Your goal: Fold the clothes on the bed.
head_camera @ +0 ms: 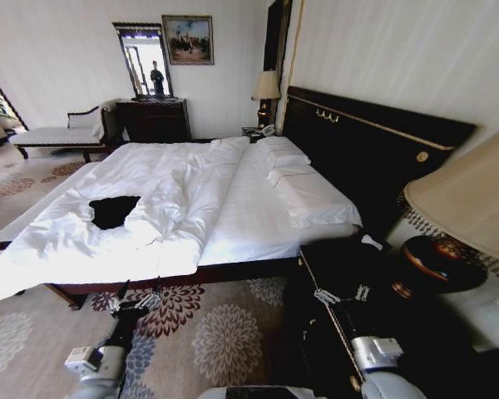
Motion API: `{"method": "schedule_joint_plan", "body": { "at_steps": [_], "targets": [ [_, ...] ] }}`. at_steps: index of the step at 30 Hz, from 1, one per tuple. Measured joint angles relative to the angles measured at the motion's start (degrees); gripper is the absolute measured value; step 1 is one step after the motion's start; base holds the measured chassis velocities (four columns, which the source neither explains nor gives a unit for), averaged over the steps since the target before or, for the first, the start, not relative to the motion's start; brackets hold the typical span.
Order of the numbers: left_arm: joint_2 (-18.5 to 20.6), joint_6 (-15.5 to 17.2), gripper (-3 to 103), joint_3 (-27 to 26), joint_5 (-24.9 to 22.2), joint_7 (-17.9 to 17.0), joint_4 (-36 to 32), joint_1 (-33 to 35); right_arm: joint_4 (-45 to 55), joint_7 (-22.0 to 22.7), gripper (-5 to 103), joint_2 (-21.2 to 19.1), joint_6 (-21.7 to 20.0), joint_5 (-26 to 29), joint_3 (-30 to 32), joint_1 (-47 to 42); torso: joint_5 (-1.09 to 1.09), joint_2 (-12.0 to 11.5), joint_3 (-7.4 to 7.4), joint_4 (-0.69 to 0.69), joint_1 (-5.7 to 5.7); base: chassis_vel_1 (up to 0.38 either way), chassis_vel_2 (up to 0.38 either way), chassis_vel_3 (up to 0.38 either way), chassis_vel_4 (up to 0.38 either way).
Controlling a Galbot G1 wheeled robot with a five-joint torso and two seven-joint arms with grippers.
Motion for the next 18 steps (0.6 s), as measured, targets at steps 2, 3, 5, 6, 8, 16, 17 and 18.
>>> {"method": "schedule_joint_plan", "body": {
  "at_steps": [2,3,5,6,8,16,17,18],
  "targets": [
    [-0.04,-0.15,98,0.01,0.48,-0.01,0.14,0.19,0.01,-0.12,100,0.06,0.01,-0.18,0.00,-0.01,0.02,0.00,0.00,0.01,0.00,-0.160,0.178,0.183,-0.167],
    [-0.04,-0.15,98,0.01,0.48,-0.01,0.14,0.19,0.01,-0.12,100,0.06,0.01,-0.18,0.00,-0.01,0.02,0.00,0.00,0.01,0.00,-0.156,0.163,0.183,-0.184],
    [-0.15,-0.21,98,0.03,0.74,-0.02,0.17,0.28,0.01,-0.17,100,0.13,0.07,-0.41,-0.09,-0.04,0.02,0.00,0.00,-0.02,0.00,-0.162,0.157,0.132,-0.190],
    [-0.29,-0.21,98,0.03,0.81,-0.06,0.17,0.29,-0.01,-0.19,100,0.18,0.11,-0.54,-0.20,-0.06,0.02,0.00,0.00,-0.02,0.00,-0.168,0.158,0.122,-0.196],
    [-0.38,-0.22,98,-0.08,1.06,-0.27,0.17,0.23,-0.06,-0.20,100,0.22,0.16,-0.75,-0.41,-0.06,0.02,0.00,0.00,-0.02,-0.01,-0.177,0.160,0.138,-0.173],
    [-0.43,0.69,98,-0.98,2.86,-2.42,0.61,-0.29,-0.37,-0.07,100,0.20,0.26,-1.05,-0.61,0.25,0.00,0.00,0.01,0.00,0.00,-0.181,0.196,0.178,-0.187],
    [-0.44,0.97,98,-1.35,3.22,-2.75,0.61,-0.54,-0.50,0.18,100,0.17,0.26,-1.25,-0.62,0.37,0.01,0.00,0.01,-0.01,0.01,-0.200,0.238,0.201,-0.196],
    [-0.44,1.03,98,-1.52,3.47,-2.83,0.58,-0.69,-0.54,0.27,100,0.16,0.26,-1.33,-0.62,0.42,0.00,-0.01,0.01,-0.01,0.01,-0.200,0.212,0.209,-0.196]
  ]
}}
